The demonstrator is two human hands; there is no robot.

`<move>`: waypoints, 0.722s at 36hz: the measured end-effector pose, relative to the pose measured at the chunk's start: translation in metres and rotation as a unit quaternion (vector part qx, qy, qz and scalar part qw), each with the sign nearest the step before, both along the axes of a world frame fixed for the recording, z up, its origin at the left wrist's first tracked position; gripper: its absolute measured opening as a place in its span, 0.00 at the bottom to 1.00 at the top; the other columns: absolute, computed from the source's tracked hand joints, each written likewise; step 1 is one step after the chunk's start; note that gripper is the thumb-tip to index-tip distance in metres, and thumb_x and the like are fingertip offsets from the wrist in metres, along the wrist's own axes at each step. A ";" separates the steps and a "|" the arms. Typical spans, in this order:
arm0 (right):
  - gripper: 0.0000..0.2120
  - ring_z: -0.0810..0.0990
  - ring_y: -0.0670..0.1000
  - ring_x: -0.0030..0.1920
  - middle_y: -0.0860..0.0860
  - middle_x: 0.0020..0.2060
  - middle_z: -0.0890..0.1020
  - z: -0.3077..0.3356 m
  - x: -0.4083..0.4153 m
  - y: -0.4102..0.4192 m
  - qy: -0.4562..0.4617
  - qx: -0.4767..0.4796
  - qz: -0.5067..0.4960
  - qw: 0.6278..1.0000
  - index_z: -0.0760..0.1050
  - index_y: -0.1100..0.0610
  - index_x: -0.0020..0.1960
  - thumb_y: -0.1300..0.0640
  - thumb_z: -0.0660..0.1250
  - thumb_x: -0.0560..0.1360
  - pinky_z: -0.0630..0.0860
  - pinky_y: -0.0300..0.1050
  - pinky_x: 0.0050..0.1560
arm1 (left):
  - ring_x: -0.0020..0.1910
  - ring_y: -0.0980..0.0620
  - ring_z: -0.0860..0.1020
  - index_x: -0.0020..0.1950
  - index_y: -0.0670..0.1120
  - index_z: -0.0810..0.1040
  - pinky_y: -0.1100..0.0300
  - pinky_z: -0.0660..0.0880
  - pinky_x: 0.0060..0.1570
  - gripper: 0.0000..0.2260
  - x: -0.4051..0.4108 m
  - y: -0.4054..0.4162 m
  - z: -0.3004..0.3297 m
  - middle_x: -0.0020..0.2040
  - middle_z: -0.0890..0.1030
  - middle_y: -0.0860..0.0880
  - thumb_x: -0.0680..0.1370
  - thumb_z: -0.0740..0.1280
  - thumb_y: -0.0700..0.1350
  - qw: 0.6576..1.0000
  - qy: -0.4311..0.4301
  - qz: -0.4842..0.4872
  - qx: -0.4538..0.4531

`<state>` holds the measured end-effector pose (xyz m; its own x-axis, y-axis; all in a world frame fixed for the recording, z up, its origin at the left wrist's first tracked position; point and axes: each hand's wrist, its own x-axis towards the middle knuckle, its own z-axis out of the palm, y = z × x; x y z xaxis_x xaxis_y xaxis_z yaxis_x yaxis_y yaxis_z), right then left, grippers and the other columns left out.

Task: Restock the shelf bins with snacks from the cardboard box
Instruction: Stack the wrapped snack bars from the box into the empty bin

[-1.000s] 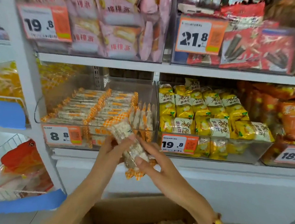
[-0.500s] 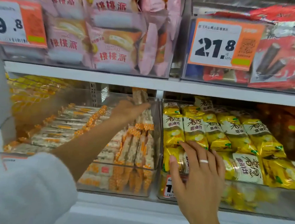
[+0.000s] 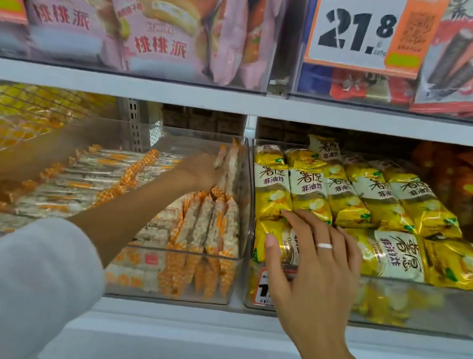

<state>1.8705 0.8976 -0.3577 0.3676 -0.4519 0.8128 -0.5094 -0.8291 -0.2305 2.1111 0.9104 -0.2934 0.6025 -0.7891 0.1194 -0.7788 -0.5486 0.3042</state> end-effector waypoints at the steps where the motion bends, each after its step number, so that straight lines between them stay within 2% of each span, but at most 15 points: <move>1: 0.20 0.77 0.52 0.56 0.49 0.56 0.80 0.000 0.000 0.000 -0.001 -0.001 0.000 1.000 0.79 0.53 0.59 0.43 0.56 0.78 0.64 0.50 0.65 | 0.64 0.39 0.70 0.69 0.46 0.71 0.52 0.68 0.58 0.22 0.003 0.005 0.001 0.62 0.73 0.36 0.83 0.48 0.55 0.997 -0.071 0.015 0.030; 2: 0.20 0.76 0.52 0.56 0.49 0.56 0.80 0.000 0.000 0.000 -0.002 -0.001 0.000 1.000 0.79 0.53 0.59 0.43 0.56 0.78 0.64 0.49 0.64 | 0.69 0.39 0.64 0.72 0.51 0.67 0.49 0.64 0.63 0.20 0.004 0.010 0.003 0.69 0.68 0.38 0.83 0.49 0.55 0.989 -0.132 0.027 0.060; 4: 0.20 0.76 0.51 0.56 0.48 0.56 0.80 0.000 0.000 0.000 -0.004 -0.004 0.002 1.000 0.79 0.52 0.59 0.43 0.56 0.78 0.64 0.49 0.64 | 0.71 0.41 0.59 0.73 0.56 0.65 0.48 0.59 0.67 0.19 0.007 0.019 0.005 0.73 0.62 0.44 0.83 0.50 0.54 0.978 -0.185 0.019 0.094; 7: 0.19 0.76 0.52 0.56 0.49 0.56 0.80 -0.002 0.000 0.000 -0.009 -0.012 0.002 1.000 0.80 0.52 0.58 0.44 0.57 0.78 0.65 0.50 0.63 | 0.75 0.45 0.53 0.71 0.62 0.66 0.48 0.51 0.72 0.17 0.011 0.025 0.001 0.76 0.58 0.50 0.83 0.50 0.54 0.966 -0.229 -0.028 0.119; 9: 0.19 0.76 0.52 0.56 0.49 0.56 0.81 -0.002 0.001 0.000 -0.015 -0.016 0.003 1.000 0.80 0.53 0.57 0.44 0.57 0.78 0.65 0.49 0.62 | 0.76 0.47 0.52 0.73 0.61 0.64 0.47 0.45 0.74 0.18 0.013 0.025 -0.002 0.77 0.57 0.51 0.83 0.50 0.50 0.969 -0.217 -0.043 0.106; 13: 0.19 0.76 0.53 0.56 0.50 0.56 0.81 -0.003 0.002 -0.001 -0.018 -0.020 0.001 1.000 0.80 0.53 0.57 0.44 0.57 0.78 0.65 0.49 0.60 | 0.72 0.46 0.63 0.74 0.51 0.65 0.53 0.58 0.71 0.19 0.006 0.022 0.000 0.74 0.67 0.46 0.83 0.53 0.45 0.987 -0.114 -0.094 -0.055; 15: 0.19 0.76 0.53 0.56 0.50 0.56 0.81 -0.004 0.002 -0.002 -0.015 -0.022 -0.003 1.000 0.80 0.53 0.57 0.44 0.57 0.78 0.66 0.50 0.60 | 0.72 0.46 0.63 0.75 0.47 0.63 0.55 0.59 0.69 0.19 -0.006 0.022 0.005 0.74 0.66 0.46 0.84 0.53 0.44 0.990 -0.066 -0.115 -0.044; 20: 0.19 0.76 0.52 0.56 0.49 0.56 0.81 -0.005 0.003 -0.002 -0.017 -0.024 -0.006 1.000 0.80 0.53 0.57 0.44 0.57 0.78 0.66 0.50 0.60 | 0.75 0.46 0.58 0.77 0.44 0.59 0.59 0.54 0.69 0.20 -0.022 0.019 0.010 0.77 0.59 0.44 0.84 0.51 0.42 0.993 0.003 -0.101 0.068; 24: 0.19 0.76 0.53 0.56 0.49 0.55 0.81 -0.004 0.001 -0.001 -0.009 -0.024 -0.006 1.000 0.80 0.53 0.57 0.44 0.57 0.78 0.66 0.49 0.60 | 0.74 0.46 0.61 0.76 0.48 0.61 0.60 0.59 0.67 0.19 -0.018 0.019 0.012 0.77 0.59 0.46 0.84 0.52 0.43 0.994 0.008 -0.096 0.056; 26: 0.19 0.76 0.52 0.56 0.49 0.56 0.80 -0.002 0.000 -0.001 0.002 -0.016 -0.002 1.000 0.80 0.52 0.57 0.44 0.56 0.79 0.65 0.48 0.60 | 0.71 0.45 0.66 0.76 0.50 0.62 0.57 0.64 0.65 0.19 -0.015 0.024 0.011 0.77 0.60 0.46 0.84 0.51 0.45 0.994 -0.003 -0.095 0.044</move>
<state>1.8702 0.8971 -0.3595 0.3692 -0.4276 0.8251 -0.5144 -0.8335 -0.2018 2.0965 0.9346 -0.2828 0.4406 -0.8964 0.0471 -0.8726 -0.4154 0.2570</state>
